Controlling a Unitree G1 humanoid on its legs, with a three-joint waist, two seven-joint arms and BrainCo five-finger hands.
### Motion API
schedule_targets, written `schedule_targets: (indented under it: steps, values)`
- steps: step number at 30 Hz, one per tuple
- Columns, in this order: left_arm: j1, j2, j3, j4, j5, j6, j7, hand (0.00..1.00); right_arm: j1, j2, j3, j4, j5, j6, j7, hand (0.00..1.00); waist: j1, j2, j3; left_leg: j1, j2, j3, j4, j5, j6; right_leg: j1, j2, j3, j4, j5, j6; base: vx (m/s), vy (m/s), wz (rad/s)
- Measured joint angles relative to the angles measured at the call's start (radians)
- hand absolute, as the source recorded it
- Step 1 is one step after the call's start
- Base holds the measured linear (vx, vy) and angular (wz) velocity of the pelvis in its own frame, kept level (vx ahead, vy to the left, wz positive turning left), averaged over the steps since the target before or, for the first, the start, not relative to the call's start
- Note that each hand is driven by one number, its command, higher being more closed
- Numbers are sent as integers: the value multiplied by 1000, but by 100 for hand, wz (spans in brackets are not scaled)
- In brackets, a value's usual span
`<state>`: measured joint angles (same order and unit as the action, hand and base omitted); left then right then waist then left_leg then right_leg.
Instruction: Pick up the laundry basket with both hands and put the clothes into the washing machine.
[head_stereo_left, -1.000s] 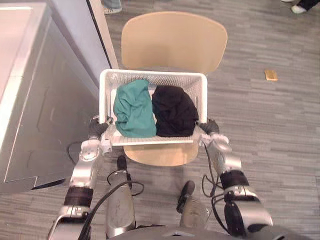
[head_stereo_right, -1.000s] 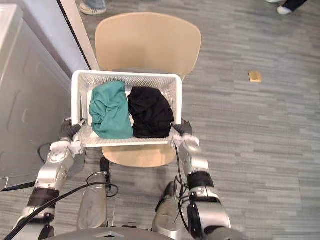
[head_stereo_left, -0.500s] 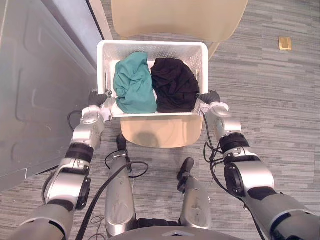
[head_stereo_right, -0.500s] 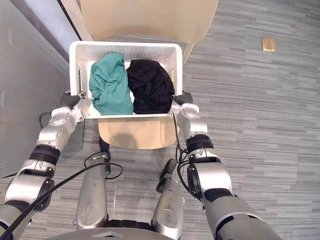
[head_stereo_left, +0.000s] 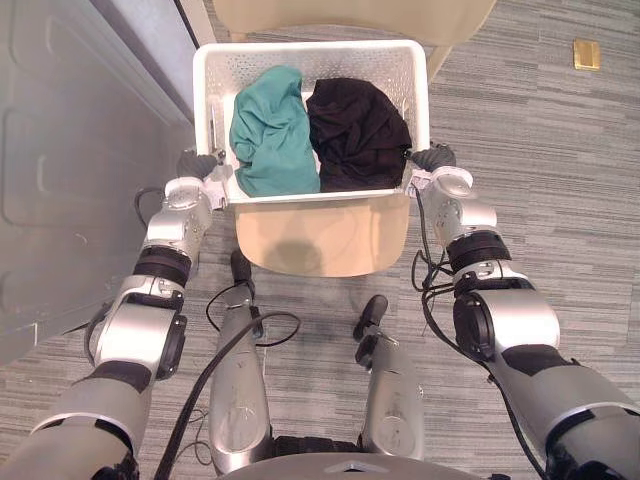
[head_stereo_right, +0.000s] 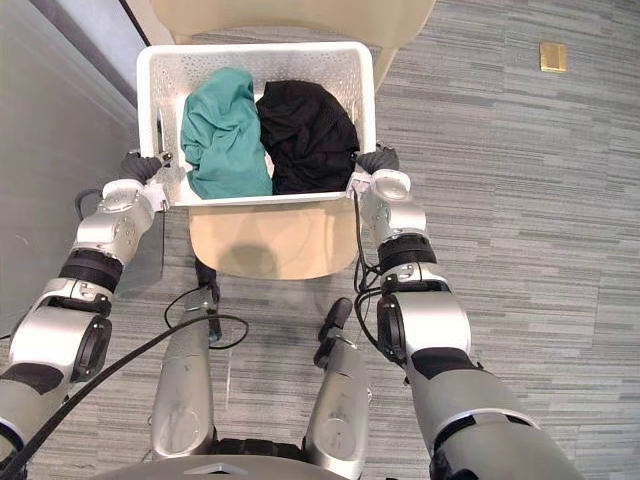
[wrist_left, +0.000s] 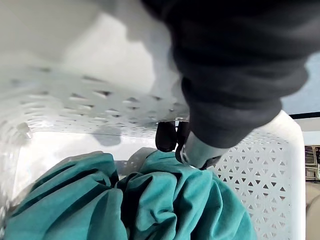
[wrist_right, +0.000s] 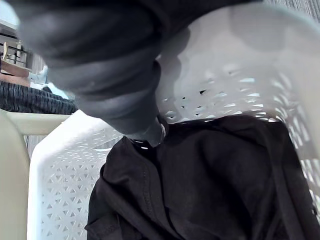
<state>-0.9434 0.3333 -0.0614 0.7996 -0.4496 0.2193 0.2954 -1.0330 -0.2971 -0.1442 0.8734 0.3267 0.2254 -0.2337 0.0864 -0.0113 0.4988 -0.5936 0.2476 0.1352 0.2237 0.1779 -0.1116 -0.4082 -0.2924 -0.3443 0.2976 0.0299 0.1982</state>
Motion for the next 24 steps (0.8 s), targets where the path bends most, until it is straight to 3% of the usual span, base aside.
schedule_targets:
  steps: [1, 2, 3, 4, 17, 24]
  values:
    - [-11, 1, 0, 0, 0, 4, 3, 100, -2, 1, -7, -9, 0, -1, -4, 100, 1, 0, 0, -4, 0, 2, -10, 8, 0, -10, 0, 0, 2, 1, -1, -49, -43, 0]
    - [-19, 2, 0, 0, 0, 5, 4, 0, -2, 3, -18, -20, 0, 0, -9, 100, -1, 0, 0, -6, 1, 5, -23, 15, 1, -15, 0, -3, 2, 3, -3, -47, -46, 2]
    - [-21, 2, 1, 0, 0, 5, 5, 0, -2, 5, -23, -21, 0, 0, -9, 100, -2, 0, 0, -6, 1, 5, -29, 21, 0, -16, 0, -6, 3, 4, -4, -37, -41, 8]
    - [-26, 1, 1, 0, 0, 5, 8, 0, -2, 7, -27, -25, 0, 0, -13, 0, -4, 0, 0, -7, 3, 7, -38, 25, 4, -16, -1, -17, 3, 5, -5, -37, -45, 11]
    - [-203, -17, 59, -5, 20, -42, 78, 0, -7, 11, -108, -82, 33, -11, -40, 0, -18, -4, 6, -20, 6, 48, -97, 83, 11, -47, -17, -44, 28, 6, -5, -19, -51, 5]
    - [-206, 26, -8, -126, 41, -45, 89, 0, -8, -51, -92, -215, 20, -10, -50, 0, -27, -4, 6, -20, 6, 50, -109, 93, 17, -42, -22, -52, 37, 2, -3, -7, -61, 6]
